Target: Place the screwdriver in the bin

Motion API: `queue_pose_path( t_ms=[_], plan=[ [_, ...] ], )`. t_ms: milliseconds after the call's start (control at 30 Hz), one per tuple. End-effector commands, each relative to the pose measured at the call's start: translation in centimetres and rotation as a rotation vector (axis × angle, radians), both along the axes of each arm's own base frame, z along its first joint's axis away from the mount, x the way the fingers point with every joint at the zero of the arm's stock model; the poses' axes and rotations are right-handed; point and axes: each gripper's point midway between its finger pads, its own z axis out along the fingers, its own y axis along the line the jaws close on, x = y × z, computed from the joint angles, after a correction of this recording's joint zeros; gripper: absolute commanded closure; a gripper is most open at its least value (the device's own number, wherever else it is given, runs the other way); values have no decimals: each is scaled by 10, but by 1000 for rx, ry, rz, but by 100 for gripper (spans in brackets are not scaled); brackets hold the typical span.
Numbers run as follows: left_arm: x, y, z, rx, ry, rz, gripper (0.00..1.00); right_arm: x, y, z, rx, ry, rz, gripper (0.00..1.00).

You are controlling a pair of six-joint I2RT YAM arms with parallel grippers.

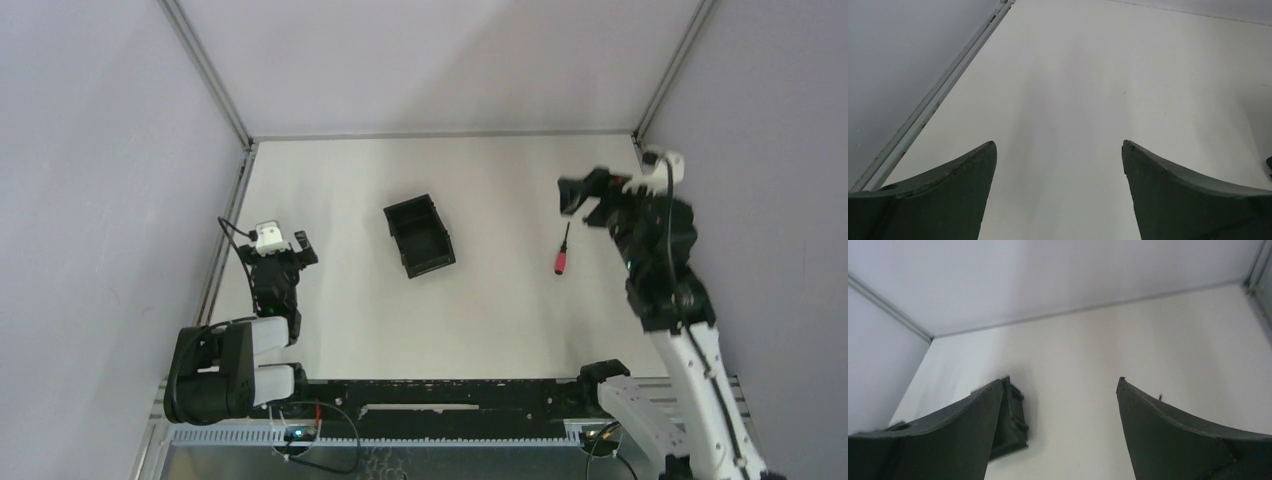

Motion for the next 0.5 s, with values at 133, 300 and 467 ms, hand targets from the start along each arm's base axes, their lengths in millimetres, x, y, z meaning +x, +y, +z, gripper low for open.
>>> queue_pose_path(
  t_ms=[133,300,467],
  plan=[
    [13,0,27,22,-76,-3,0,61,-23,3,-146,414,-73,7],
    [13,0,27,22,-76,-3,0,90,-33,-106,-181,887,-21,10],
    [13,0,27,22,-76,-2,0,103,-48,-222,-173,1155,-60,17]
  ],
)
